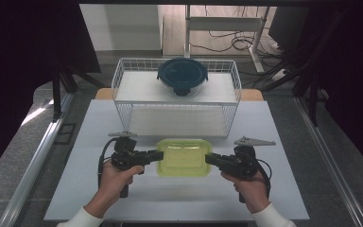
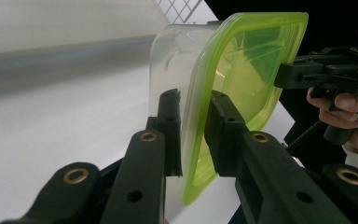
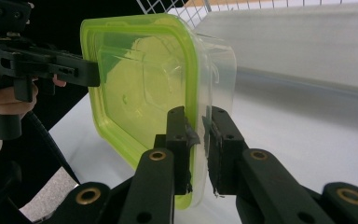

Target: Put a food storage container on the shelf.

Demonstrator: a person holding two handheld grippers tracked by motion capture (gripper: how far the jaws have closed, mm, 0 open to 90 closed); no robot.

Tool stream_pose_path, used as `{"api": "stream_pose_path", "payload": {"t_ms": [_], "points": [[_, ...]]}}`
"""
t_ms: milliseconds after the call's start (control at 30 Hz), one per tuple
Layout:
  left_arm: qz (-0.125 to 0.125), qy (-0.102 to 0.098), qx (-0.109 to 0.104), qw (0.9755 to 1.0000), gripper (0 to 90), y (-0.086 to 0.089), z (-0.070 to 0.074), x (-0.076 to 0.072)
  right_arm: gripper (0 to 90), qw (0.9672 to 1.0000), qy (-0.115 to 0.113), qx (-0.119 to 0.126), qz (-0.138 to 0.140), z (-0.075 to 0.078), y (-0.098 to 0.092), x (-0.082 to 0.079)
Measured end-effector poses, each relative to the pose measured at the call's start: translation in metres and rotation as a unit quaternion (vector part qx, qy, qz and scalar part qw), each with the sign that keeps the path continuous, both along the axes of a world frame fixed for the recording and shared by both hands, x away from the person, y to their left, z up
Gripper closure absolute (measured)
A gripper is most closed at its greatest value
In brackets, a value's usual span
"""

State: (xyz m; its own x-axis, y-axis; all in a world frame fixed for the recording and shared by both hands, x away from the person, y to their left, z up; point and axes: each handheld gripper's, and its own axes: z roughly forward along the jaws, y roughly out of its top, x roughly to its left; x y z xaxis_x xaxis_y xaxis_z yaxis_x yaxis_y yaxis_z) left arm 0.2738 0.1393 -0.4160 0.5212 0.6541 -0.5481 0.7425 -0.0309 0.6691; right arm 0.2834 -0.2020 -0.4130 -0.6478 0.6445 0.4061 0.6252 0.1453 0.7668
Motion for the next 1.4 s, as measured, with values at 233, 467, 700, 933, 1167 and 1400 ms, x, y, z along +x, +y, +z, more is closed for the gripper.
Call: {"api": "stream_pose_path", "payload": {"t_ms": [233, 467, 700, 933, 1167, 1400], "points": [[0.003, -0.010, -0.008, 0.9999, 77.0, 0.003, 0.015, 0.006, 79.0, 0.9999, -0.011, 0.001, 0.005, 0.016, 0.002, 0.008], [0.005, -0.029, -0.004, 0.9995, 77.2, 0.005, 0.038, 0.013, 79.0, 0.9997, -0.023, 0.006, 0.004, 0.035, 0.005, 0.015], [0.003, -0.048, 0.001, 0.9988, 77.2, 0.006, 0.058, 0.016, 78.9, 0.9990, -0.042, 0.016, 0.004, 0.054, 0.006, 0.017], [0.004, -0.055, -0.003, 0.9985, 77.1, 0.007, 0.068, 0.019, 78.9, 0.9986, -0.051, 0.012, 0.006, 0.066, 0.006, 0.020], [0.002, -0.056, -0.008, 0.9984, 77.2, 0.009, 0.077, 0.024, 78.9, 0.9983, -0.054, 0.021, 0.009, 0.074, 0.005, 0.026], [0.005, -0.061, -0.005, 0.9981, 77.4, 0.008, 0.088, 0.031, 78.9, 0.9981, -0.057, 0.019, 0.010, 0.085, 0.006, 0.033]]}}
